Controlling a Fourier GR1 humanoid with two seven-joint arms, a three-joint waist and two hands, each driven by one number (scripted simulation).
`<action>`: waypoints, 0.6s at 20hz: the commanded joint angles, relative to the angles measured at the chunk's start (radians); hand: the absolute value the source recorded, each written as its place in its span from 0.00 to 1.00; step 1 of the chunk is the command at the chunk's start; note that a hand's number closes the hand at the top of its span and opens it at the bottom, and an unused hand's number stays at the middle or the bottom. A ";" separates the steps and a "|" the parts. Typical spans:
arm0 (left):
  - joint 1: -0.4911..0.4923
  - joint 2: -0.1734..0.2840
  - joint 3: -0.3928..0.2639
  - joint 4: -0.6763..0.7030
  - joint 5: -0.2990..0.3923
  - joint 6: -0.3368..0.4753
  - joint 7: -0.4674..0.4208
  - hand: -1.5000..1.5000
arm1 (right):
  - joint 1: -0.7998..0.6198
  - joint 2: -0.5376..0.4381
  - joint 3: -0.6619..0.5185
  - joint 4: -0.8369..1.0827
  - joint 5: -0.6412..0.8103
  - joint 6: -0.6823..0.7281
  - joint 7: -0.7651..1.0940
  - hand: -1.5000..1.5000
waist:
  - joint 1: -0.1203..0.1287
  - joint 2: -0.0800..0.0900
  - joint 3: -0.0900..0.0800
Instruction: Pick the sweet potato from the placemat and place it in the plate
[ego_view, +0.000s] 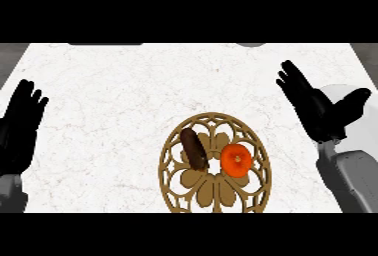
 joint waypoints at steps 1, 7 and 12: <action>-0.039 -0.023 -0.034 0.072 -0.028 -0.018 -0.009 0.50 | -0.090 0.065 0.132 0.009 0.100 -0.011 0.062 1.00 | 0.013 -0.015 0.007; -0.040 0.003 -0.126 0.071 -0.050 -0.085 0.035 0.50 | -0.394 -0.174 0.357 -0.067 0.379 0.290 0.028 1.00 | 0.096 -0.052 -0.031; -0.111 -0.064 -0.165 0.225 -0.092 -0.089 0.017 0.50 | -0.339 0.068 0.348 0.260 0.439 0.164 -0.285 0.00 | 0.024 -0.004 0.009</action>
